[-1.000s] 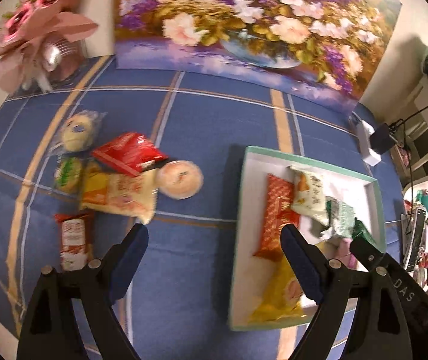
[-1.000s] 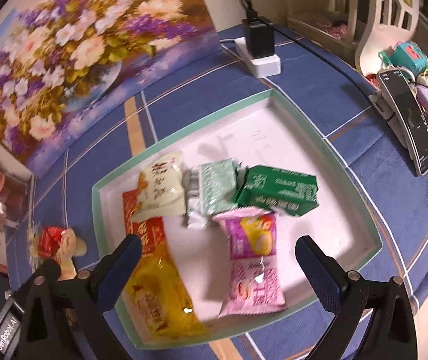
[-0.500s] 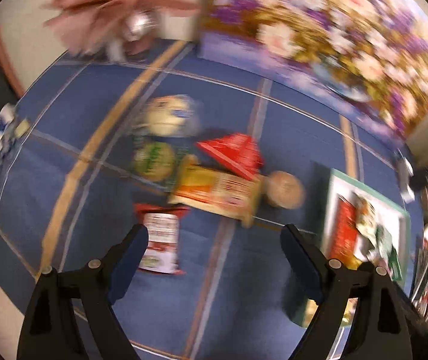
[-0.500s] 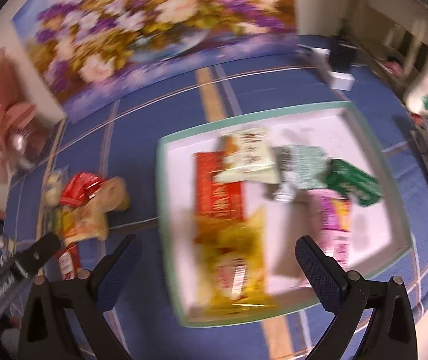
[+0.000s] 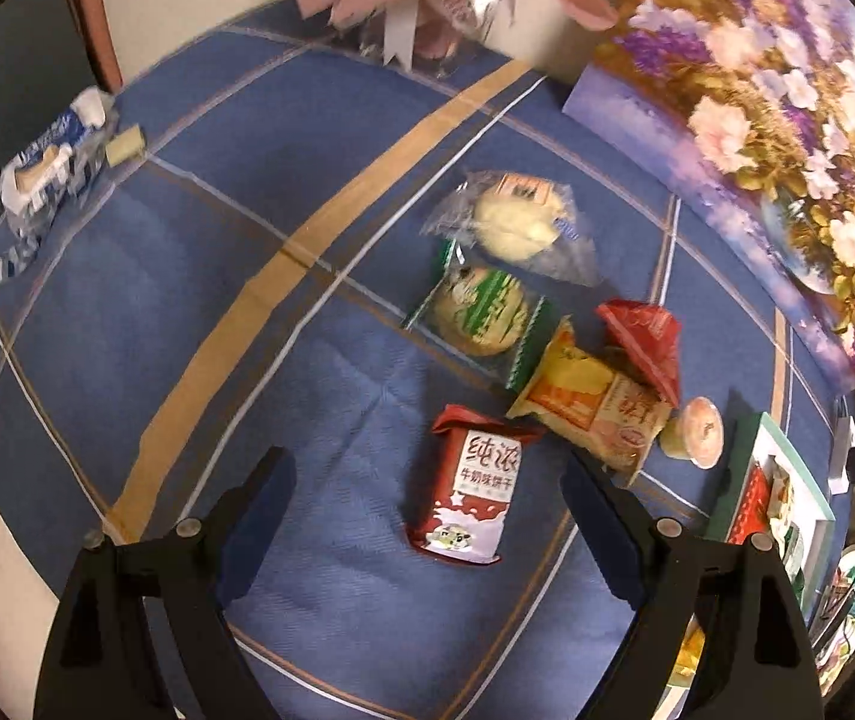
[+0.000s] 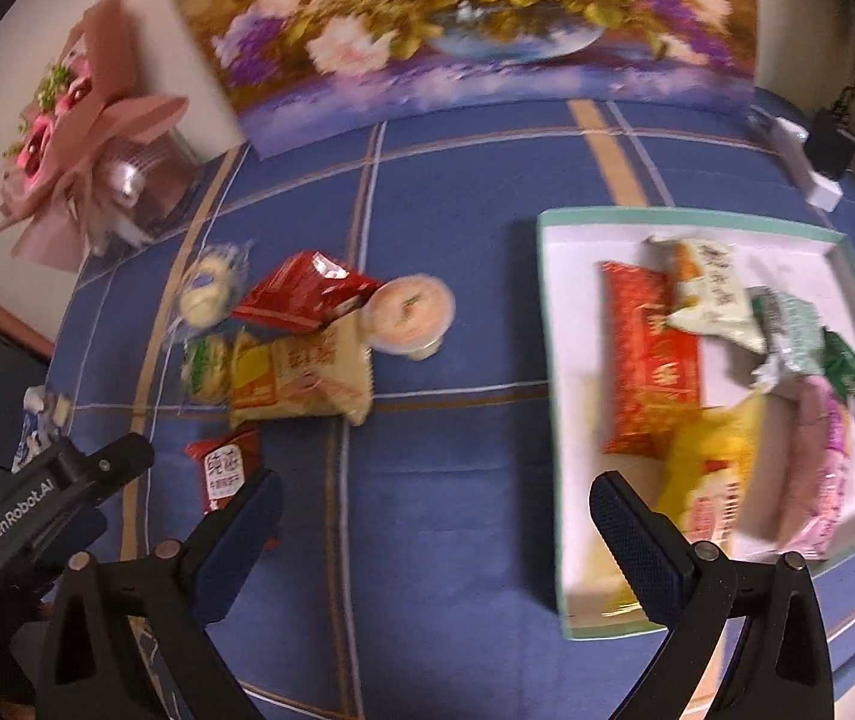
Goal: Organize snacks
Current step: 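Move both tools back over the remaining snacks, then grasp the red-white milk biscuit bag with the left tool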
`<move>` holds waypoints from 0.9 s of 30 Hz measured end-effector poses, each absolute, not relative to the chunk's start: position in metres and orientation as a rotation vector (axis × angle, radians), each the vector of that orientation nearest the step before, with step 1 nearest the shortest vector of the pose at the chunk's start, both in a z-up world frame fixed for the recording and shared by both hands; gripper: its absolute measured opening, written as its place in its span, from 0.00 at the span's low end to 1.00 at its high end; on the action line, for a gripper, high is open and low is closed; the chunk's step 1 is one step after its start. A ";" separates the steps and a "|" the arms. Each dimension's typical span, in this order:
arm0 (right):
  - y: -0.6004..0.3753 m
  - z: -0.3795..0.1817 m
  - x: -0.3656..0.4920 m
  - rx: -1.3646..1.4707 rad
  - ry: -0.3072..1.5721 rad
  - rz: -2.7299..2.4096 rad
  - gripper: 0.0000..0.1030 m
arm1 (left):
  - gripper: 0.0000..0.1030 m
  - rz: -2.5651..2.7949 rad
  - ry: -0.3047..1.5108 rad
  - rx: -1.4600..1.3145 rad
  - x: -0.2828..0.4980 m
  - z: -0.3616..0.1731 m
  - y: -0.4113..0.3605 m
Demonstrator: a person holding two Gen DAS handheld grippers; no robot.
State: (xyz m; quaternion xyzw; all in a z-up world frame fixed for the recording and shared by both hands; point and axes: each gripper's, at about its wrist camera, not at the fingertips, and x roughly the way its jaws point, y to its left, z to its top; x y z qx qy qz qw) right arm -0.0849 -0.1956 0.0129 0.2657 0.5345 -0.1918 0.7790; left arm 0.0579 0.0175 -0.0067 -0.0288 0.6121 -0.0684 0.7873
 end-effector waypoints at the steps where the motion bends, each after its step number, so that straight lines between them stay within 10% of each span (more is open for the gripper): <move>1: -0.192 0.009 -0.082 0.575 1.167 -0.405 1.00 | 0.87 -0.144 1.336 -0.068 0.059 -0.012 0.018; 27: -0.178 -0.037 -0.045 0.502 1.196 -0.348 0.95 | 0.70 -0.166 1.522 -0.148 0.077 -0.080 0.010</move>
